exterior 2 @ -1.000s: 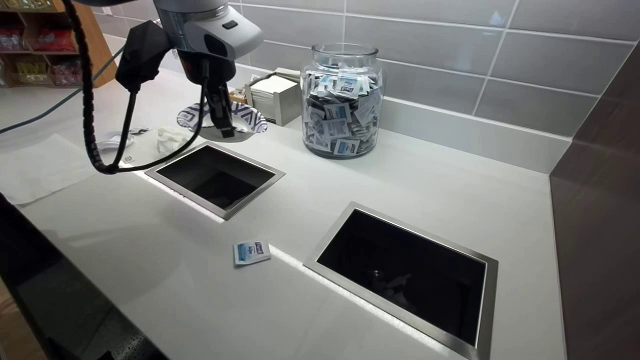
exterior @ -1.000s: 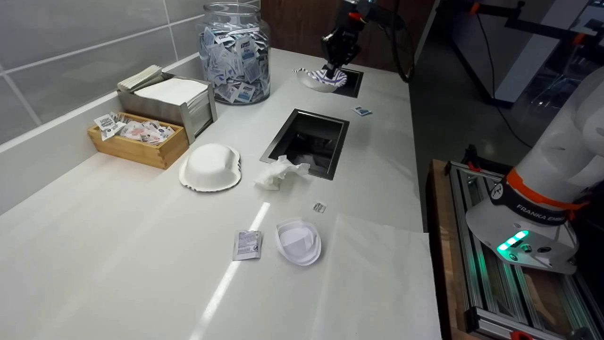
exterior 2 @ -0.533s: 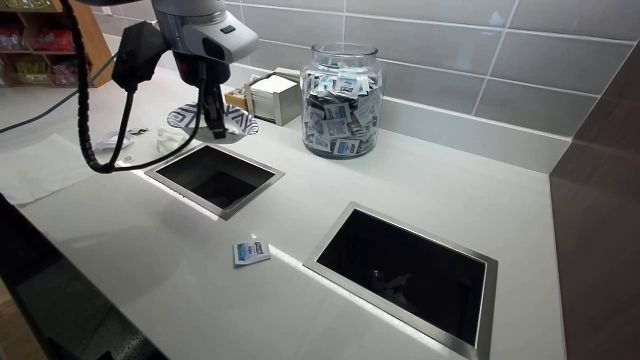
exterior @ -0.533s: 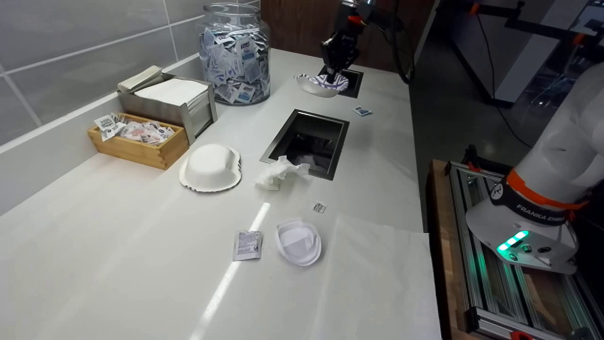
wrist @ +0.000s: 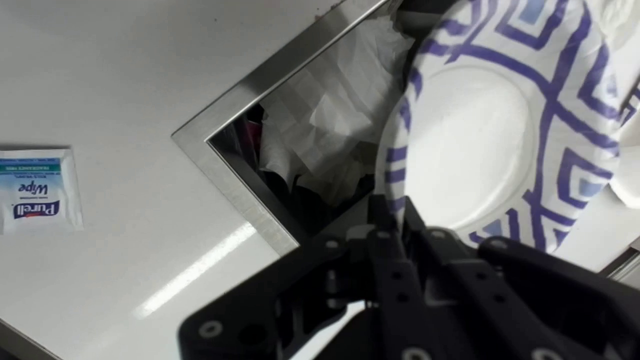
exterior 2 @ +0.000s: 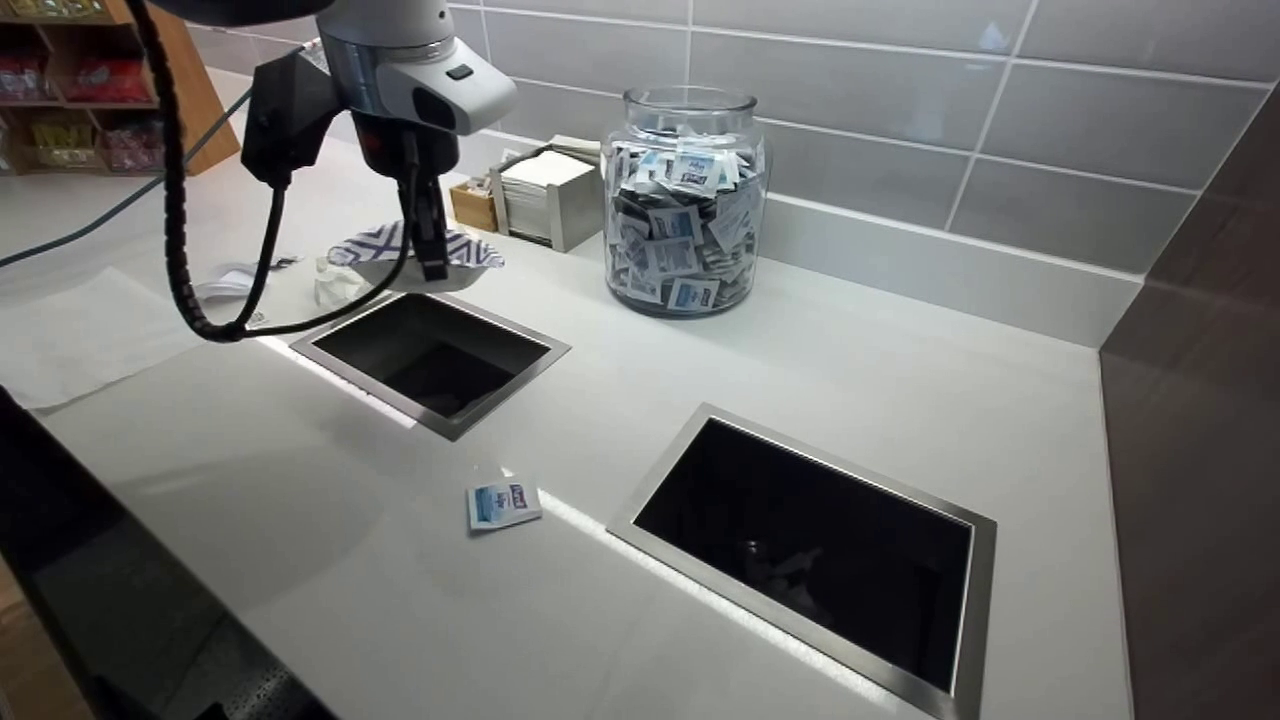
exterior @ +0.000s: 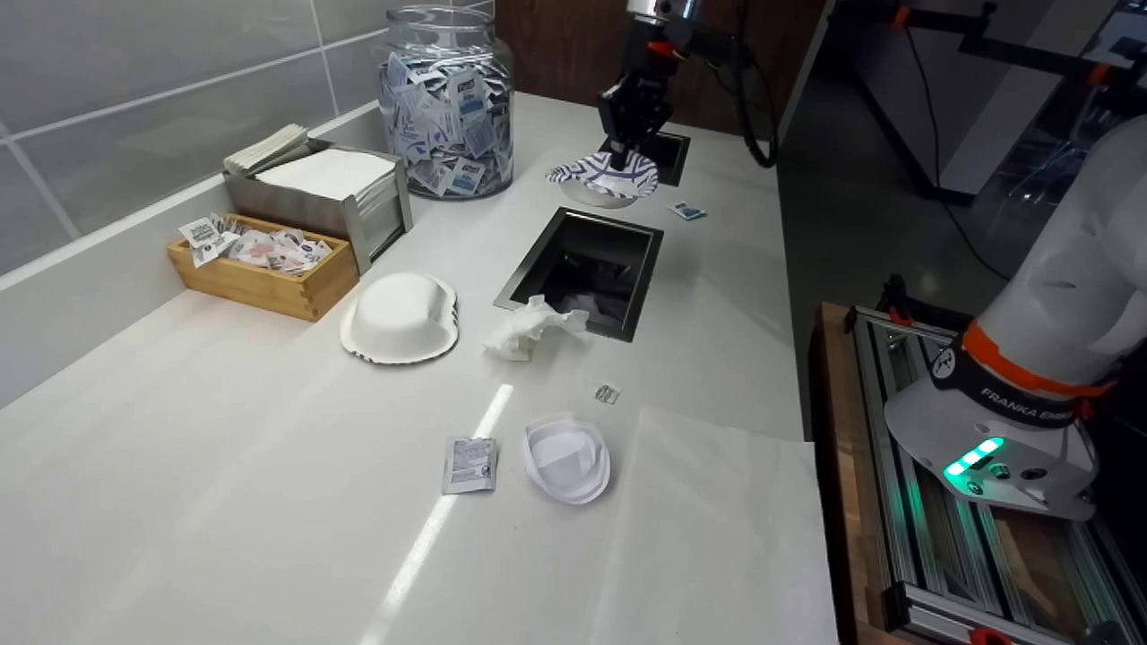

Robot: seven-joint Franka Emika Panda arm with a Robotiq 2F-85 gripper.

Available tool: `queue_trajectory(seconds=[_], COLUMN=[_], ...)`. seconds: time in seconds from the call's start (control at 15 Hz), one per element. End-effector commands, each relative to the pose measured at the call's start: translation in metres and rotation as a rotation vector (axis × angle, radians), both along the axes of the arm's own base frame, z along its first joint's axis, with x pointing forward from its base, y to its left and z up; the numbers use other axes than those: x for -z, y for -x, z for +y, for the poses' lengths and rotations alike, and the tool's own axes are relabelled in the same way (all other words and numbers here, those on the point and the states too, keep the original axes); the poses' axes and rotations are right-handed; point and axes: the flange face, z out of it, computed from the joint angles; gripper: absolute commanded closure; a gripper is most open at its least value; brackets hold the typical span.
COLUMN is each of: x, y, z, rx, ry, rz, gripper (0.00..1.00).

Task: Pick up the paper bowl, press the paper bowl on the kitchen counter three times and put it into the left bin

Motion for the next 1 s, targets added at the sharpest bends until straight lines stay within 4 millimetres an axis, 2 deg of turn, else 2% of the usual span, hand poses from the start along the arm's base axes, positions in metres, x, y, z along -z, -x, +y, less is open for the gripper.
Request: queue_trajectory(seconds=[0.0, 0.13, 0.6, 0.73, 0.93], x=[0.000, -0.001, -0.006, -0.018, -0.048], y=[-0.002, -0.002, -0.001, 0.002, 0.014], z=[-0.001, -0.001, -0.001, -0.004, -0.003], rx=[-0.011, -0.011, -0.018, -0.017, -0.018], ry=[-0.010, -0.007, 0.000, 0.031, 0.093], rz=[0.024, 0.022, 0.017, 0.004, -0.009], gripper=[0.67, 0.54, 0.01, 0.00, 0.00])
